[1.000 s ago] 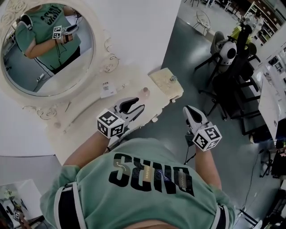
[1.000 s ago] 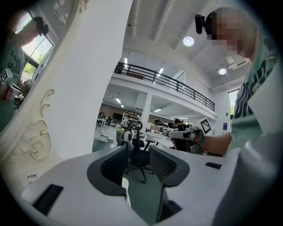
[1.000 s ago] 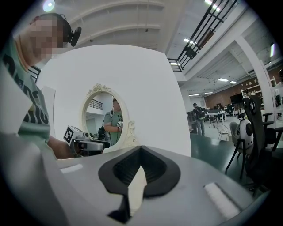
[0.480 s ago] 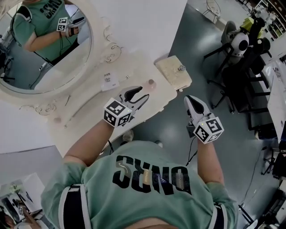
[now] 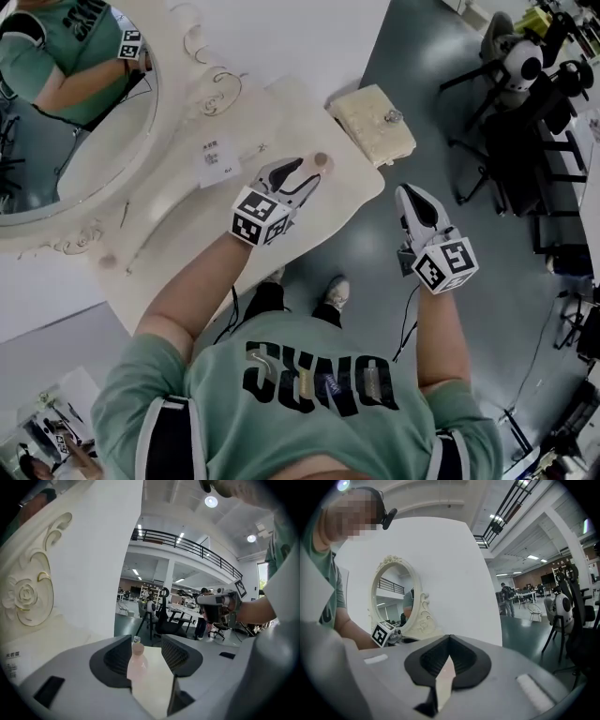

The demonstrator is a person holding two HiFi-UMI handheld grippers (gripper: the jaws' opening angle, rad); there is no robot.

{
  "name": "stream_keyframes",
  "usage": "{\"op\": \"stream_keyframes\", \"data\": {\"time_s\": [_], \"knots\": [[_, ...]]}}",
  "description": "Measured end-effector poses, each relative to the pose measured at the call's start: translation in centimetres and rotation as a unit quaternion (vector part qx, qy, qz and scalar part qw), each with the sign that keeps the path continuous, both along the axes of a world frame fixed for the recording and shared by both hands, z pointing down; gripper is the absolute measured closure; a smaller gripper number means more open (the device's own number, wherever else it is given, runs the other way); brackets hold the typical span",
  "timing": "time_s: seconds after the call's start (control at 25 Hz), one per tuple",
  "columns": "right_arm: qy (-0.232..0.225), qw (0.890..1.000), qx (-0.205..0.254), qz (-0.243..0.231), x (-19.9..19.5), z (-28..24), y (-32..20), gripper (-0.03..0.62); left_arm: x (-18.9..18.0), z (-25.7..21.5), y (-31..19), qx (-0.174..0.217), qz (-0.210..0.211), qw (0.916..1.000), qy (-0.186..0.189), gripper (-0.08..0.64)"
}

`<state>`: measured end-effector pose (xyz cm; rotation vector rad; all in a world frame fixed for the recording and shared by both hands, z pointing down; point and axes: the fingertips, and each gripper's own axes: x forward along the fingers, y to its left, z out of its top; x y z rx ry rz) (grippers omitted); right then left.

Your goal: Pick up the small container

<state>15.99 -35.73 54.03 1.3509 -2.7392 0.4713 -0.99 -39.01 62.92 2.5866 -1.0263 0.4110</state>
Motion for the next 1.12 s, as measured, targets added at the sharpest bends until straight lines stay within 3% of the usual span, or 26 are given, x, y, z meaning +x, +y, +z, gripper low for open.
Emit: {"op": "stream_keyframes", "data": {"time_s": [0.36, 0.72, 0.8, 1.12], "knots": [[-0.02, 1.0, -0.017, 0.01, -0.2, 4.5, -2.0, 0.583, 1.5, 5.5, -2.7, 0.025, 0.022, 0.9981, -0.052, 0.357], [-0.032, 0.999, -0.036, 0.006, -0.9, 7.3, -1.2, 0.583, 4.0, 7.5, -4.7, 0.054, 0.042, 0.9963, -0.052, 0.357], [-0.032, 0.999, -0.041, 0.007, -0.8, 7.8, -0.8, 0.583, 4.3, 7.5, -4.8, 0.067, 0.045, 0.9954, -0.053, 0.42], [-0.037, 0.998, -0.047, 0.009, -0.5, 8.3, 0.3, 0.583, 4.5, 7.0, -4.4, 0.077, 0.045, 0.995, -0.044, 0.422]]}}
